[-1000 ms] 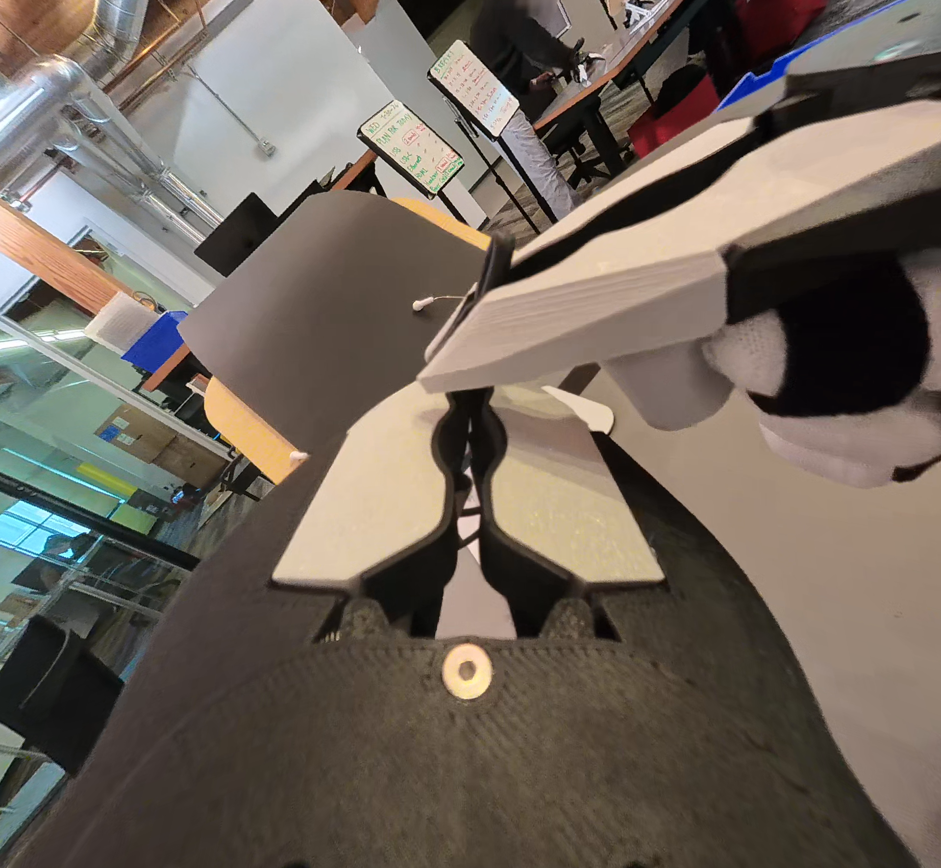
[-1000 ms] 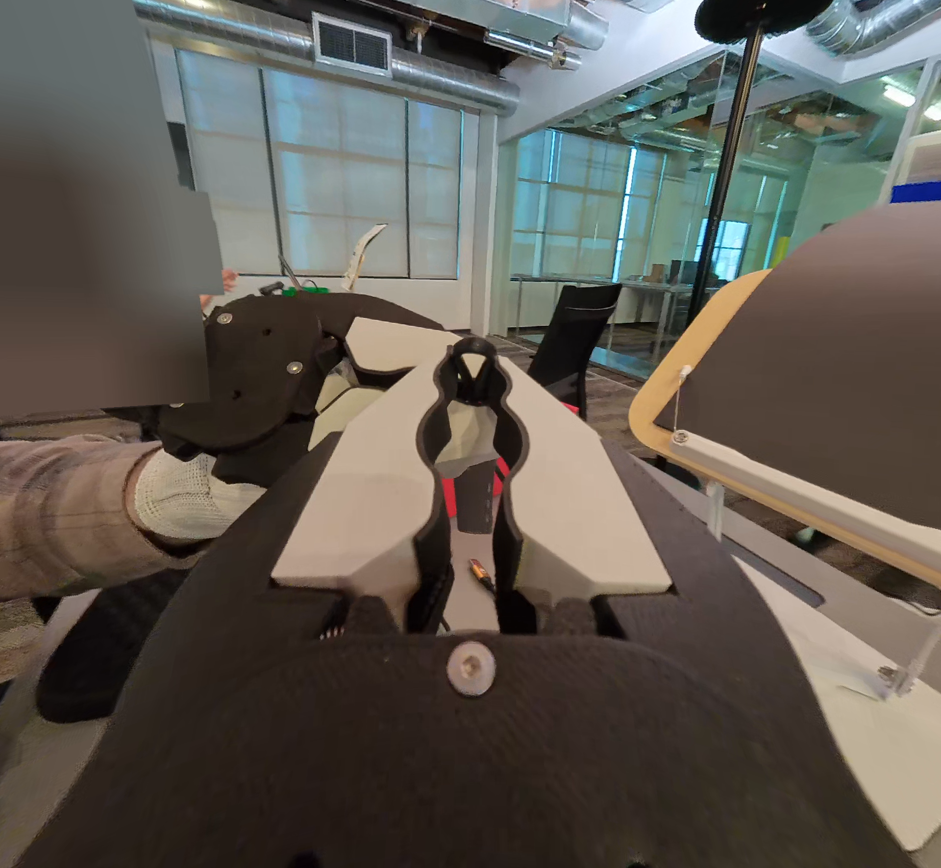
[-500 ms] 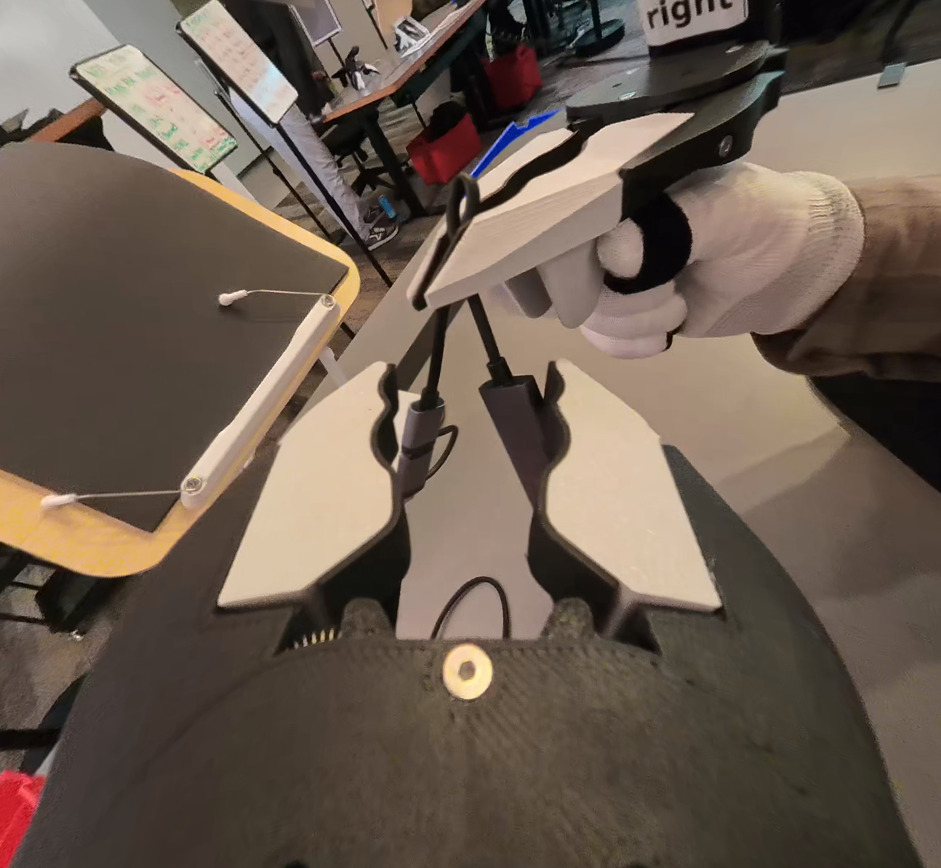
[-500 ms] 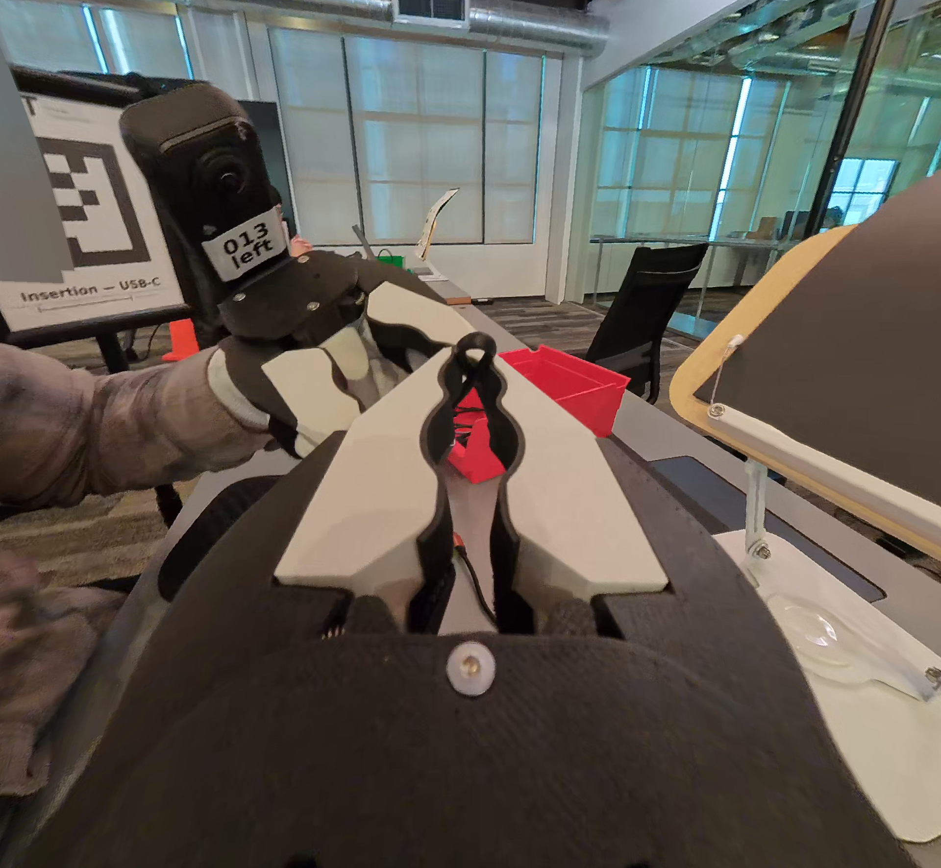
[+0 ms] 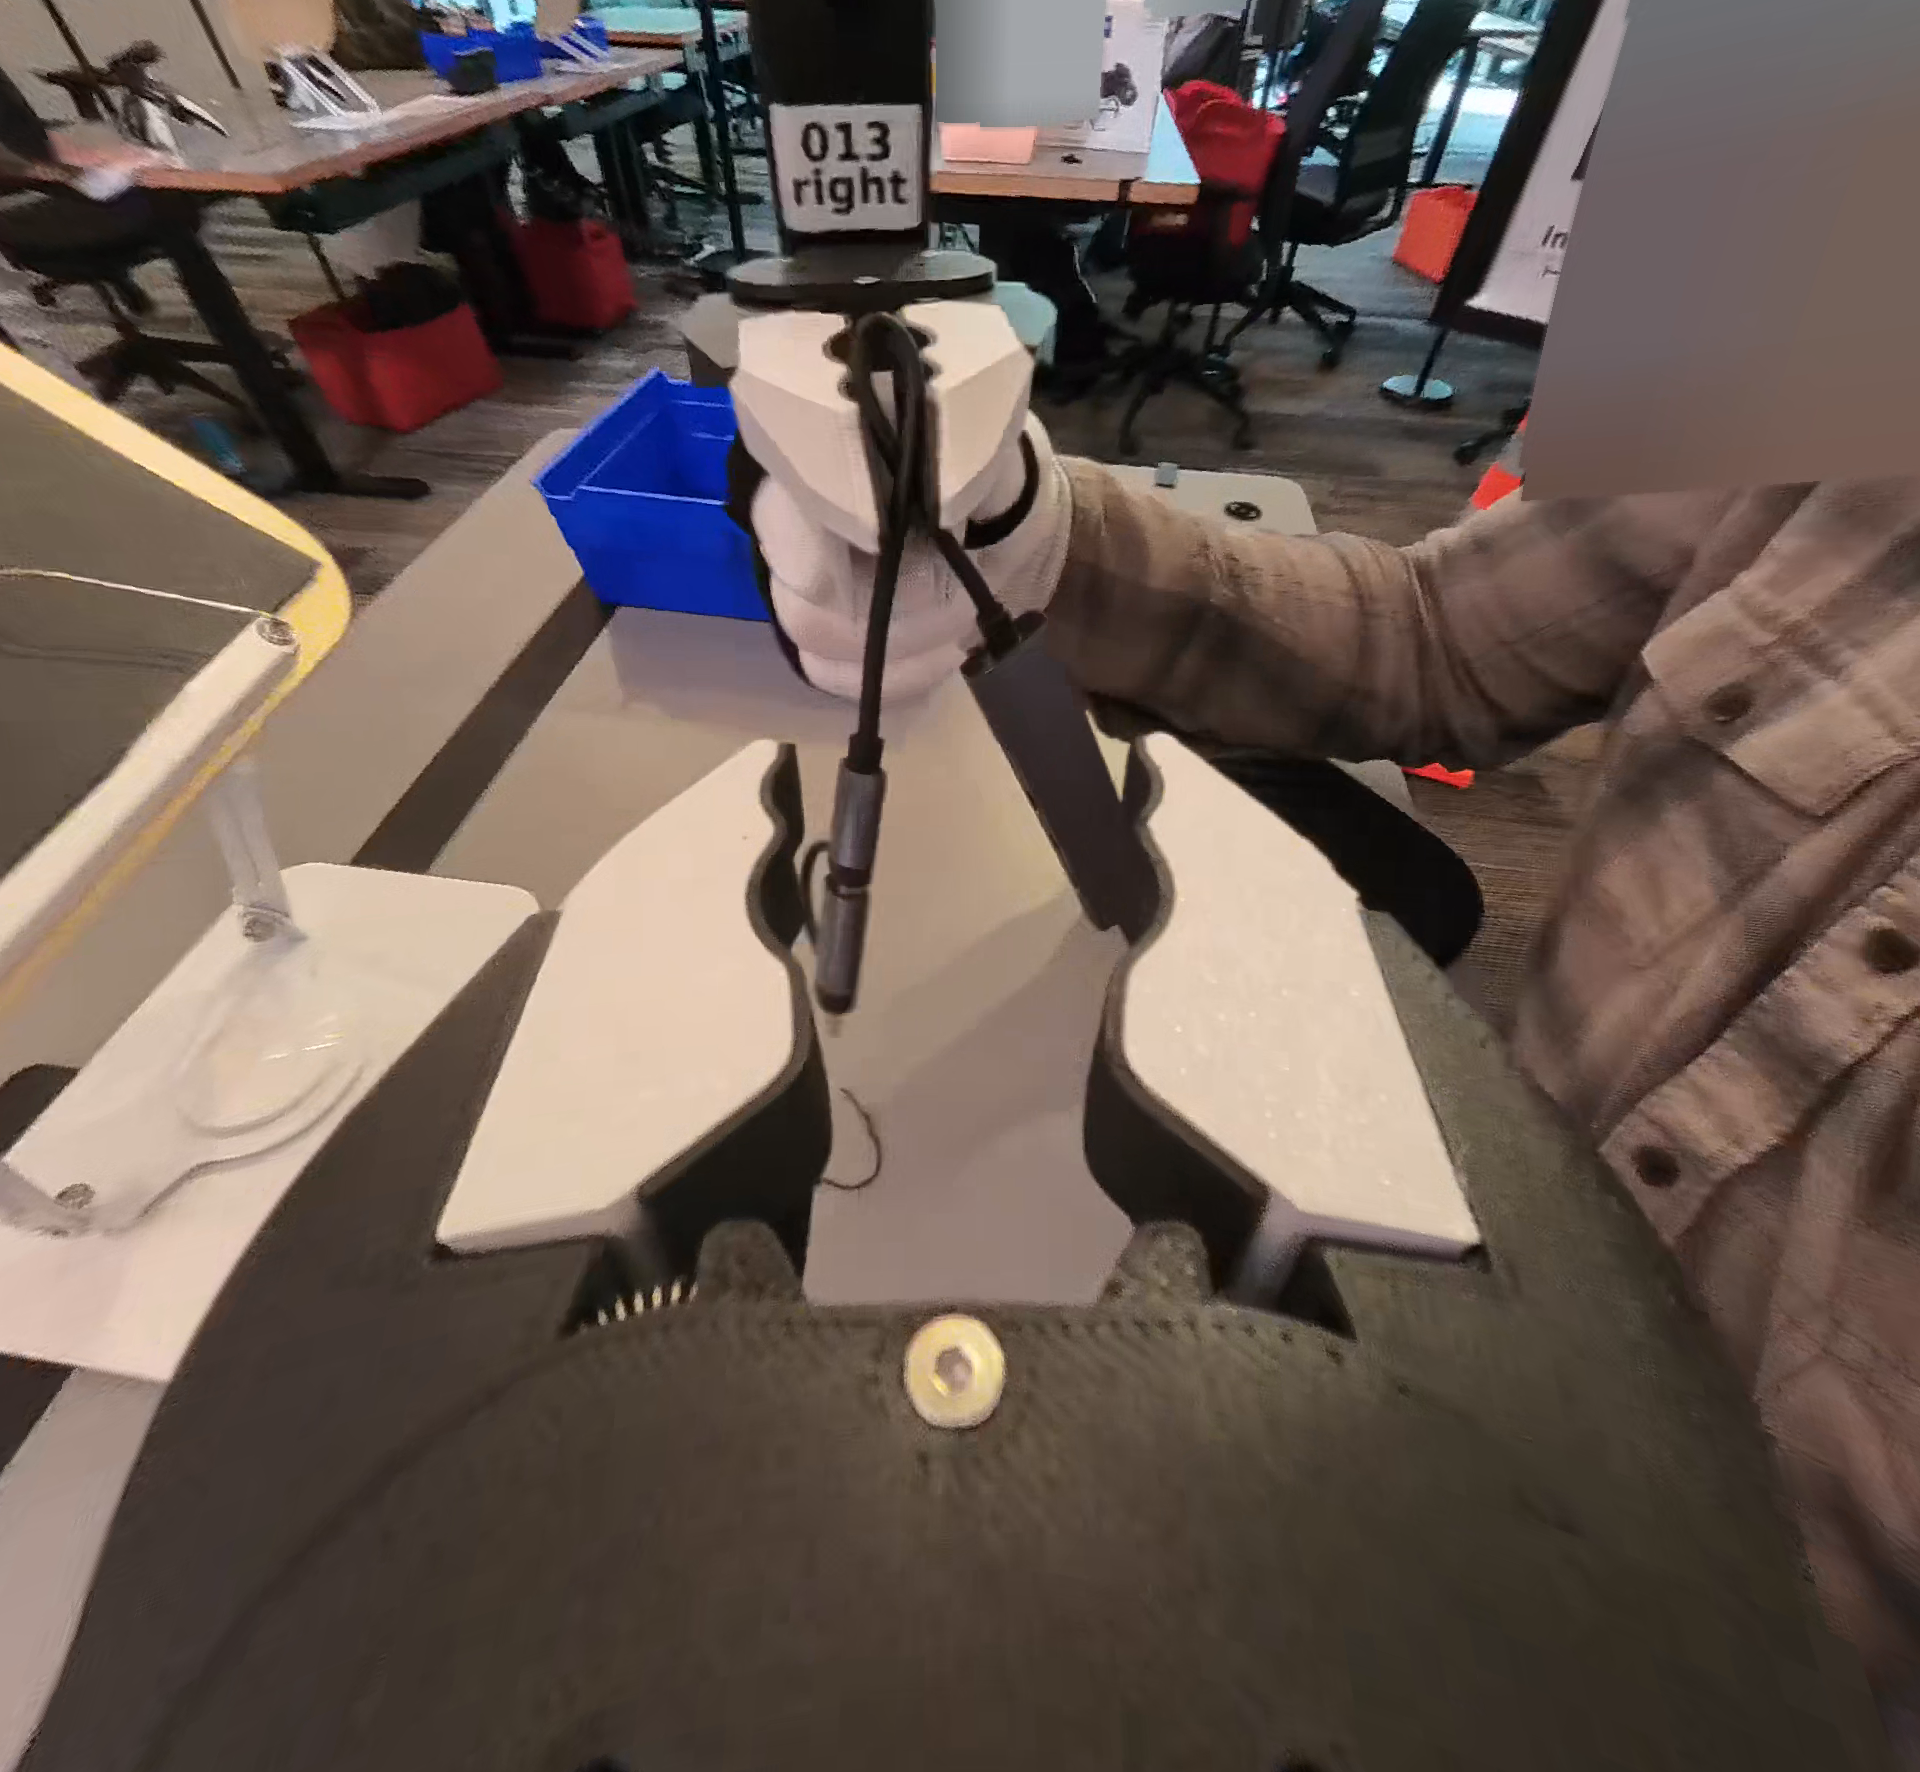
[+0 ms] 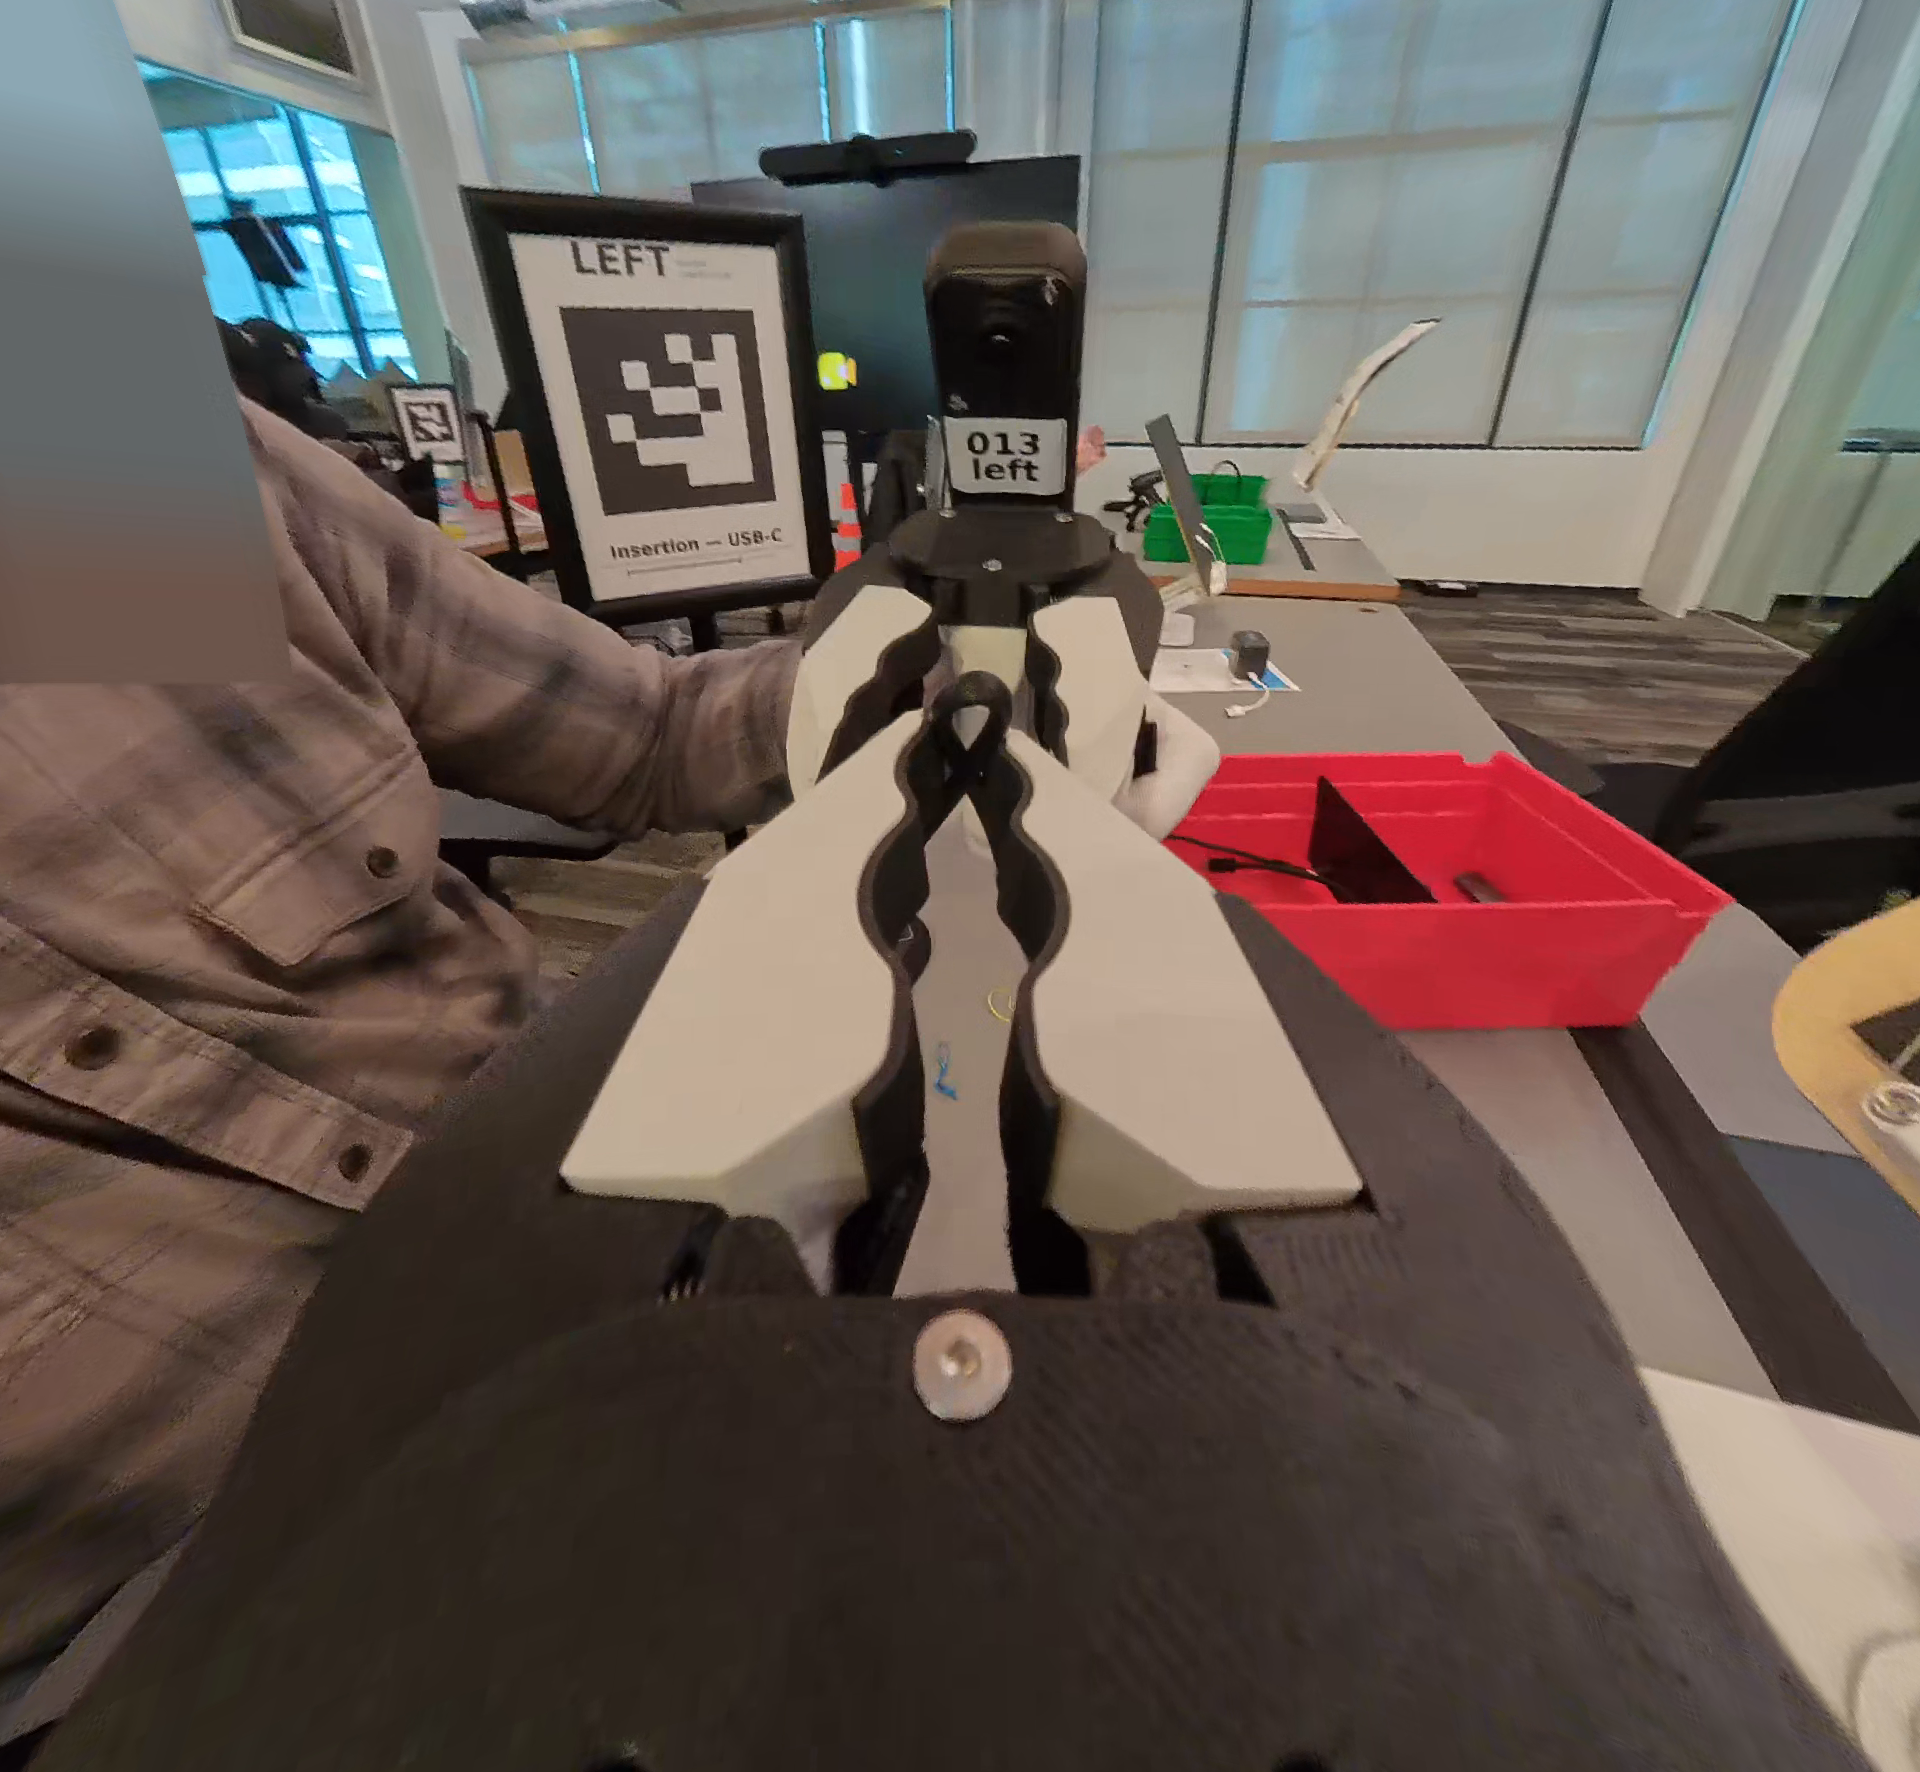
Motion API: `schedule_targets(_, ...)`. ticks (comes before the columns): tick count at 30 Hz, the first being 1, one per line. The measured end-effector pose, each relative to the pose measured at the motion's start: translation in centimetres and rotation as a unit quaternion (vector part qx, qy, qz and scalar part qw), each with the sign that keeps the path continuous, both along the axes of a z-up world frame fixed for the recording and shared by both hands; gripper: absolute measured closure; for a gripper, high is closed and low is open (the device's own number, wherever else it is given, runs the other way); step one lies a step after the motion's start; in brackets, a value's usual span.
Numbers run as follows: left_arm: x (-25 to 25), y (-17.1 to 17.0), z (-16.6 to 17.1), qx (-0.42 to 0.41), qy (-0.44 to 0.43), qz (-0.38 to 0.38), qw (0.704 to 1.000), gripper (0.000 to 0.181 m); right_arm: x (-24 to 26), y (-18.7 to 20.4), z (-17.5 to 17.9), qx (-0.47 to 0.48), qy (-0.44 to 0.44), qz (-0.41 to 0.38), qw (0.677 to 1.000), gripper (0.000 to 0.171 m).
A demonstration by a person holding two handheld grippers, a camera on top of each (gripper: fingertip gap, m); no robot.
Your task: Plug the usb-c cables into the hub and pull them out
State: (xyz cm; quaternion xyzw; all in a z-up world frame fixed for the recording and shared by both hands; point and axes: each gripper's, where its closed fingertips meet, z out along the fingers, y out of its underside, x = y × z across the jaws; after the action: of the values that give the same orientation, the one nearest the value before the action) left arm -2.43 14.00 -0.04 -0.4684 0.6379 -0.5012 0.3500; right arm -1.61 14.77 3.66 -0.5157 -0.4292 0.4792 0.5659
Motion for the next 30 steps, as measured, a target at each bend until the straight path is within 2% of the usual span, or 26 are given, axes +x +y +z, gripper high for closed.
schedule_targets(5,0.3,-0.2,-0.6,-0.041,0.010,-0.054,0.998,0.122,-0.7,0.2,-0.4,-0.007,0.019,0.064,0.998,0.165)
schedule_targets(7,0.8,0.2,-0.9,-0.045,0.011,-0.047,0.998,0.123,-0.9,1.1,-1.0,-0.005,0.018,0.054,0.998,0.166)
schedule_targets(11,2.3,1.4,-2.3,-0.015,0.022,0.026,0.999,0.114,-0.8,3.5,-2.0,0.014,0.003,-0.020,1.000,0.167)
schedule_targets(15,3.6,4.5,-3.6,0.071,0.014,0.162,0.984,0.107,-0.7,5.4,-2.8,0.050,-0.042,-0.105,0.992,0.167)
schedule_targets(19,4.2,6.0,-3.4,0.070,-0.020,0.214,0.974,0.125,-1.1,5.8,-2.7,0.066,-0.052,-0.134,0.987,0.167)
schedule_targets(22,4.3,6.1,-3.6,0.095,-0.025,0.218,0.971,0.150,-1.2,5.5,-2.5,0.060,-0.041,-0.124,0.990,0.166)
schedule_targets(30,4.0,5.9,-2.9,0.105,-0.034,0.206,0.972,0.152,-0.5,5.1,-1.9,0.025,0.012,-0.090,0.996,0.164)
